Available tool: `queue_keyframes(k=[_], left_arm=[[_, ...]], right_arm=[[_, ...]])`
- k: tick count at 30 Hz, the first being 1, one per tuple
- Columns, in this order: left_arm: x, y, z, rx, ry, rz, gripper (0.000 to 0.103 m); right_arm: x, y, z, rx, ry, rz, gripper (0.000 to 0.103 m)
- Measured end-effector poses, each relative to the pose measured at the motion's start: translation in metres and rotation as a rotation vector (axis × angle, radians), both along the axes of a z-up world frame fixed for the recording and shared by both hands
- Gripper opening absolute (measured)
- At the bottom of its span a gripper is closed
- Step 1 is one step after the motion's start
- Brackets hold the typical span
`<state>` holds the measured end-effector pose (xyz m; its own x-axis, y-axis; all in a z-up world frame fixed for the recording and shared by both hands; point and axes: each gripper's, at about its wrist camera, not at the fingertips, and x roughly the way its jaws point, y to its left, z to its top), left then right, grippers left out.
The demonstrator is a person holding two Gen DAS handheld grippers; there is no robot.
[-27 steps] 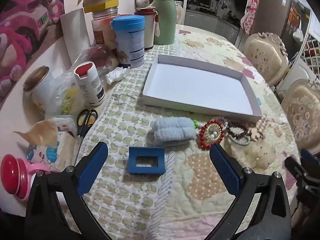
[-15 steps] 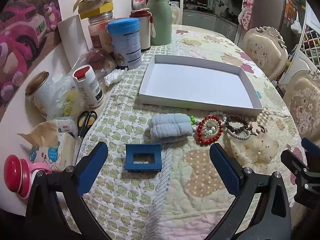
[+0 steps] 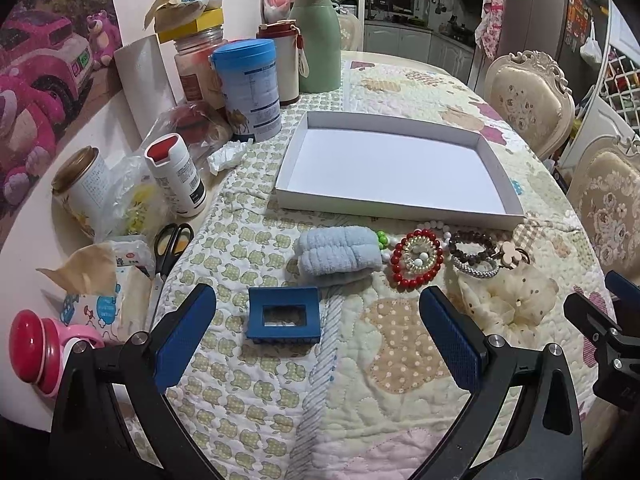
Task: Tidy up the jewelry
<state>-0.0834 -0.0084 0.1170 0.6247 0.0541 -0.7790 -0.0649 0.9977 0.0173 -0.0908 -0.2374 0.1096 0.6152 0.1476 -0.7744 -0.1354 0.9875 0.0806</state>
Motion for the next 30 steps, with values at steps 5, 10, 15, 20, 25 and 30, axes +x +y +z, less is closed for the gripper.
queue_keyframes(k=[5,10,15,20,25,30], left_arm=[[-0.001,-0.001,0.0,0.004,-0.002,0.0,0.102],[-0.001,-0.001,0.0,0.005,-0.002,0.0,0.102],[0.0,-0.001,-0.001,0.009,-0.002,-0.002,0.102],[-0.004,-0.004,-0.002,0.007,-0.004,-0.005,0.102],[-0.007,-0.007,-0.002,-0.005,-0.006,-0.011,0.102],[-0.011,-0.013,0.0,-0.007,-0.013,-0.024,0.102]], right_arm=[[0.001,0.0,-0.001,-0.004,0.002,0.0,0.102],[0.0,0.001,-0.002,0.002,-0.042,-0.003,0.102],[0.0,0.0,-0.003,-0.008,-0.044,-0.006,0.102],[-0.002,0.001,-0.003,-0.007,-0.045,-0.01,0.102],[-0.004,0.003,-0.001,0.009,-0.034,-0.012,0.102],[-0.007,0.003,0.0,-0.032,-0.053,-0.017,0.102]])
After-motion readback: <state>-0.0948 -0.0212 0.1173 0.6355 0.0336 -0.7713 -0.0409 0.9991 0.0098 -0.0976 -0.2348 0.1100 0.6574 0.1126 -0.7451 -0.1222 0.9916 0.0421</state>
